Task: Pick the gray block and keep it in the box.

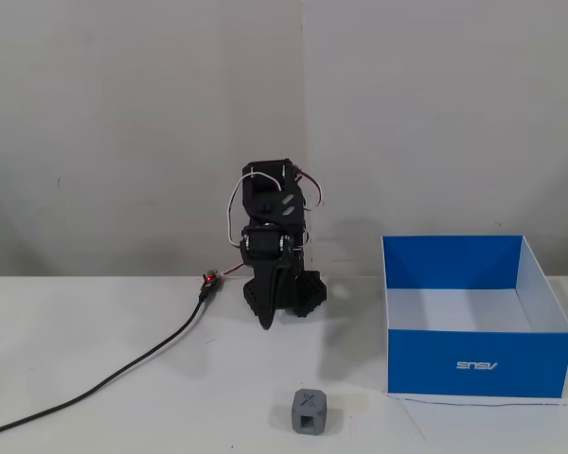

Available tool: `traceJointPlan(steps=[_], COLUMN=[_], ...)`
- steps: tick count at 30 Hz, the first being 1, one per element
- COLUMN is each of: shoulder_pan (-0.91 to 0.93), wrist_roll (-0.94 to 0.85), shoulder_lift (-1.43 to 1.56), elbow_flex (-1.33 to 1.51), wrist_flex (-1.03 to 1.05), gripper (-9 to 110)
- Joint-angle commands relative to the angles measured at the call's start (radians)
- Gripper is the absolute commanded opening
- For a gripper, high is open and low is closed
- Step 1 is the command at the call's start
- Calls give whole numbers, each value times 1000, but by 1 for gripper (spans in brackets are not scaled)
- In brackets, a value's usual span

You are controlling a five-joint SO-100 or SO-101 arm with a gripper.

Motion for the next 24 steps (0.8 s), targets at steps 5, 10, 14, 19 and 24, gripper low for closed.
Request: traceJointPlan(steps=[5, 10, 14, 19, 24], shoulder_pan=[-31, -72, -115, -152, -190], wrist_roll=[75, 135, 192, 258, 328], shoulder_lift=[-212, -288, -334, -348, -428], elbow_flex=[-215, -265, -290, -299, -336], wrist_flex=[-6, -8, -12, -55, -77], gripper=[0, 0, 0, 12, 13])
